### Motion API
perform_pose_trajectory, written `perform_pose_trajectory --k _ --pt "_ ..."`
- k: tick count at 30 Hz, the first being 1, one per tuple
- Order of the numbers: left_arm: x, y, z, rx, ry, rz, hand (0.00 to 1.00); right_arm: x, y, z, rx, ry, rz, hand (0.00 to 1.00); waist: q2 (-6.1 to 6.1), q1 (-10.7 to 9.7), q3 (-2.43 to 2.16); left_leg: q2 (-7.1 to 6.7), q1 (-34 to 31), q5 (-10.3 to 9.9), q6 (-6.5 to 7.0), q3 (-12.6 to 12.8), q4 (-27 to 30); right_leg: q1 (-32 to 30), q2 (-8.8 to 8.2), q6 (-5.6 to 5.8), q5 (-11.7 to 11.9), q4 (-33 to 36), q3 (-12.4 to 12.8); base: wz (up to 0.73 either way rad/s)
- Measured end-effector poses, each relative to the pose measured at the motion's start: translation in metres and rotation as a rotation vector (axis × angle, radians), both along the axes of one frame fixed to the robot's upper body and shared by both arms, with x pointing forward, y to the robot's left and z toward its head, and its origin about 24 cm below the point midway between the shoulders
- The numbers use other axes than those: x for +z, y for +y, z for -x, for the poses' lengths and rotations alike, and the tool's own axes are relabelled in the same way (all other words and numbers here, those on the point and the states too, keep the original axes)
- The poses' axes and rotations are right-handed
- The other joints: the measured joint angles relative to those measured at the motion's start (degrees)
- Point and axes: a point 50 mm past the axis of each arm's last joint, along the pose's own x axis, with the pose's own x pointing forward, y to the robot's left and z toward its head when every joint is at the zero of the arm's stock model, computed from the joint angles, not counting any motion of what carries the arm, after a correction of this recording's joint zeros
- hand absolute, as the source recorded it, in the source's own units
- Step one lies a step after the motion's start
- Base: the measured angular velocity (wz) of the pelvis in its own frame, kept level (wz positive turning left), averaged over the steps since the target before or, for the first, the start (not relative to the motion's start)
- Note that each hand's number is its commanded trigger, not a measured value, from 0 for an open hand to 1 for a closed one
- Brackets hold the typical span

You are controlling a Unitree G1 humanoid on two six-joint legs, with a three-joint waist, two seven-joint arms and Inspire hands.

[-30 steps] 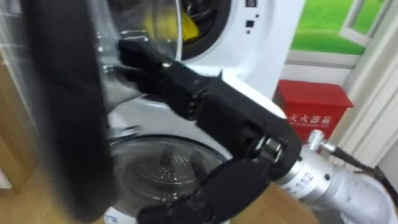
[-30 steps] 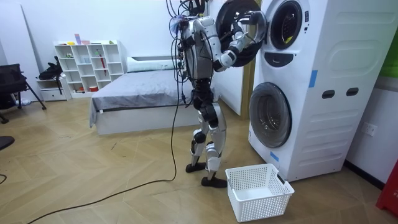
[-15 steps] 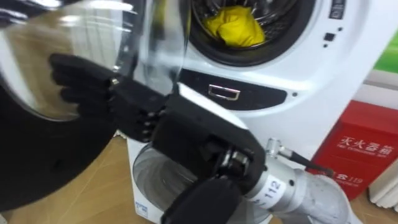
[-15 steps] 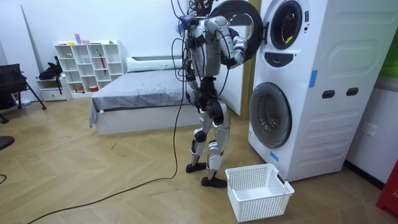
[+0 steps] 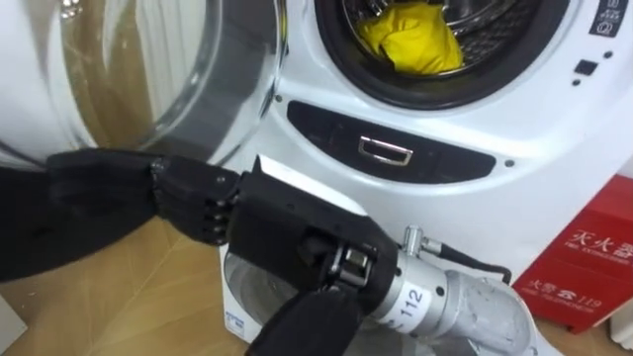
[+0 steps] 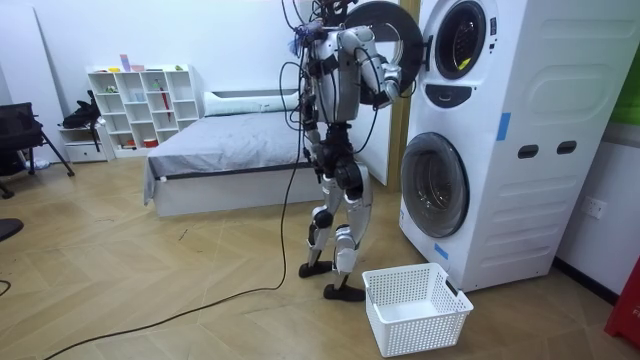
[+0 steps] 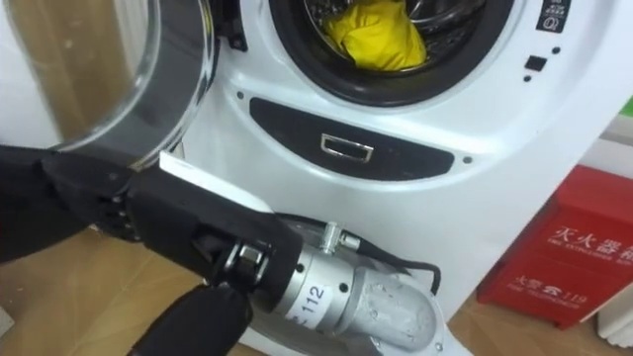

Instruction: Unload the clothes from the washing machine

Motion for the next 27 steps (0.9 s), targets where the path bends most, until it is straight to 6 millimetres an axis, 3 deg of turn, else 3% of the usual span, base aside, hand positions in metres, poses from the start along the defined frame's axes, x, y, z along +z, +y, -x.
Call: perform_pose_trajectory --k 3,5,8,10,13,17,19,27 --pt "-0.001 -0.002 0.001 0.004 0.000 0.001 0.00 0.003 -0.007 -0.004 -0.039 -0.011 -0.005 0.00 0.79 -1.1 0.49 0.17 -0.1 -0.8 0.19 0.1 -0.3 -0.4 0.18 0.10 0.0 0.2 0.2 -0.01" --pt "-0.001 -0.003 0.004 0.007 0.003 -0.003 0.00 0.006 -0.011 -0.005 -0.071 -0.014 -0.020 0.00 1.04 -1.4 0.48 0.14 -0.3 -1.0 0.28 0.6 -0.3 -0.8 0.21 0.13 0.1 0.7 0.8 -0.11" --pt "-0.001 -0.002 0.007 0.055 -0.004 -0.002 0.00 0.016 -0.030 -0.003 -0.171 -0.047 -0.077 0.00 1.74 -4.1 -0.01 -0.06 -1.1 -1.2 0.55 0.1 0.6 -0.8 0.00 0.46 0.4 0.5 0.7 0.10" --pt "-0.001 0.000 0.009 0.085 -0.013 -0.008 0.00 0.020 -0.049 -0.005 -0.292 -0.064 -0.134 0.00 2.62 -5.6 -0.89 -0.09 -0.7 -1.1 0.60 0.6 0.7 -0.6 -0.01 0.55 0.9 0.1 0.9 -0.10" --pt "0.000 0.001 0.013 0.099 -0.019 -0.027 0.00 0.020 -0.065 -0.010 -0.417 -0.042 -0.168 0.00 3.54 -7.4 -1.35 -0.09 0.9 -1.1 0.60 1.8 0.6 0.7 0.03 0.72 0.9 0.0 1.9 -0.16" --pt "0.000 -0.001 0.010 0.098 -0.033 -0.039 0.00 0.018 -0.074 -0.013 -0.507 -0.011 -0.192 0.00 3.63 -9.2 -1.23 -0.09 1.3 -1.1 0.60 2.2 0.6 0.8 0.20 0.74 0.8 -0.1 2.7 -0.08" --pt "-0.001 -0.003 0.007 0.096 -0.039 -0.032 0.00 0.015 -0.077 -0.016 -0.541 0.004 -0.189 0.00 3.47 -9.1 -1.16 -0.04 1.9 -1.1 0.59 3.3 0.6 1.1 0.29 0.73 0.8 0.0 3.5 -0.16" --pt "-0.001 -0.004 0.007 0.094 -0.026 -0.029 0.00 0.022 -0.085 -0.036 -0.666 -0.006 -0.201 0.00 1.90 -8.5 -0.51 -0.08 1.9 -1.2 0.66 3.4 0.5 0.9 0.37 0.76 0.9 0.1 3.7 -0.01"
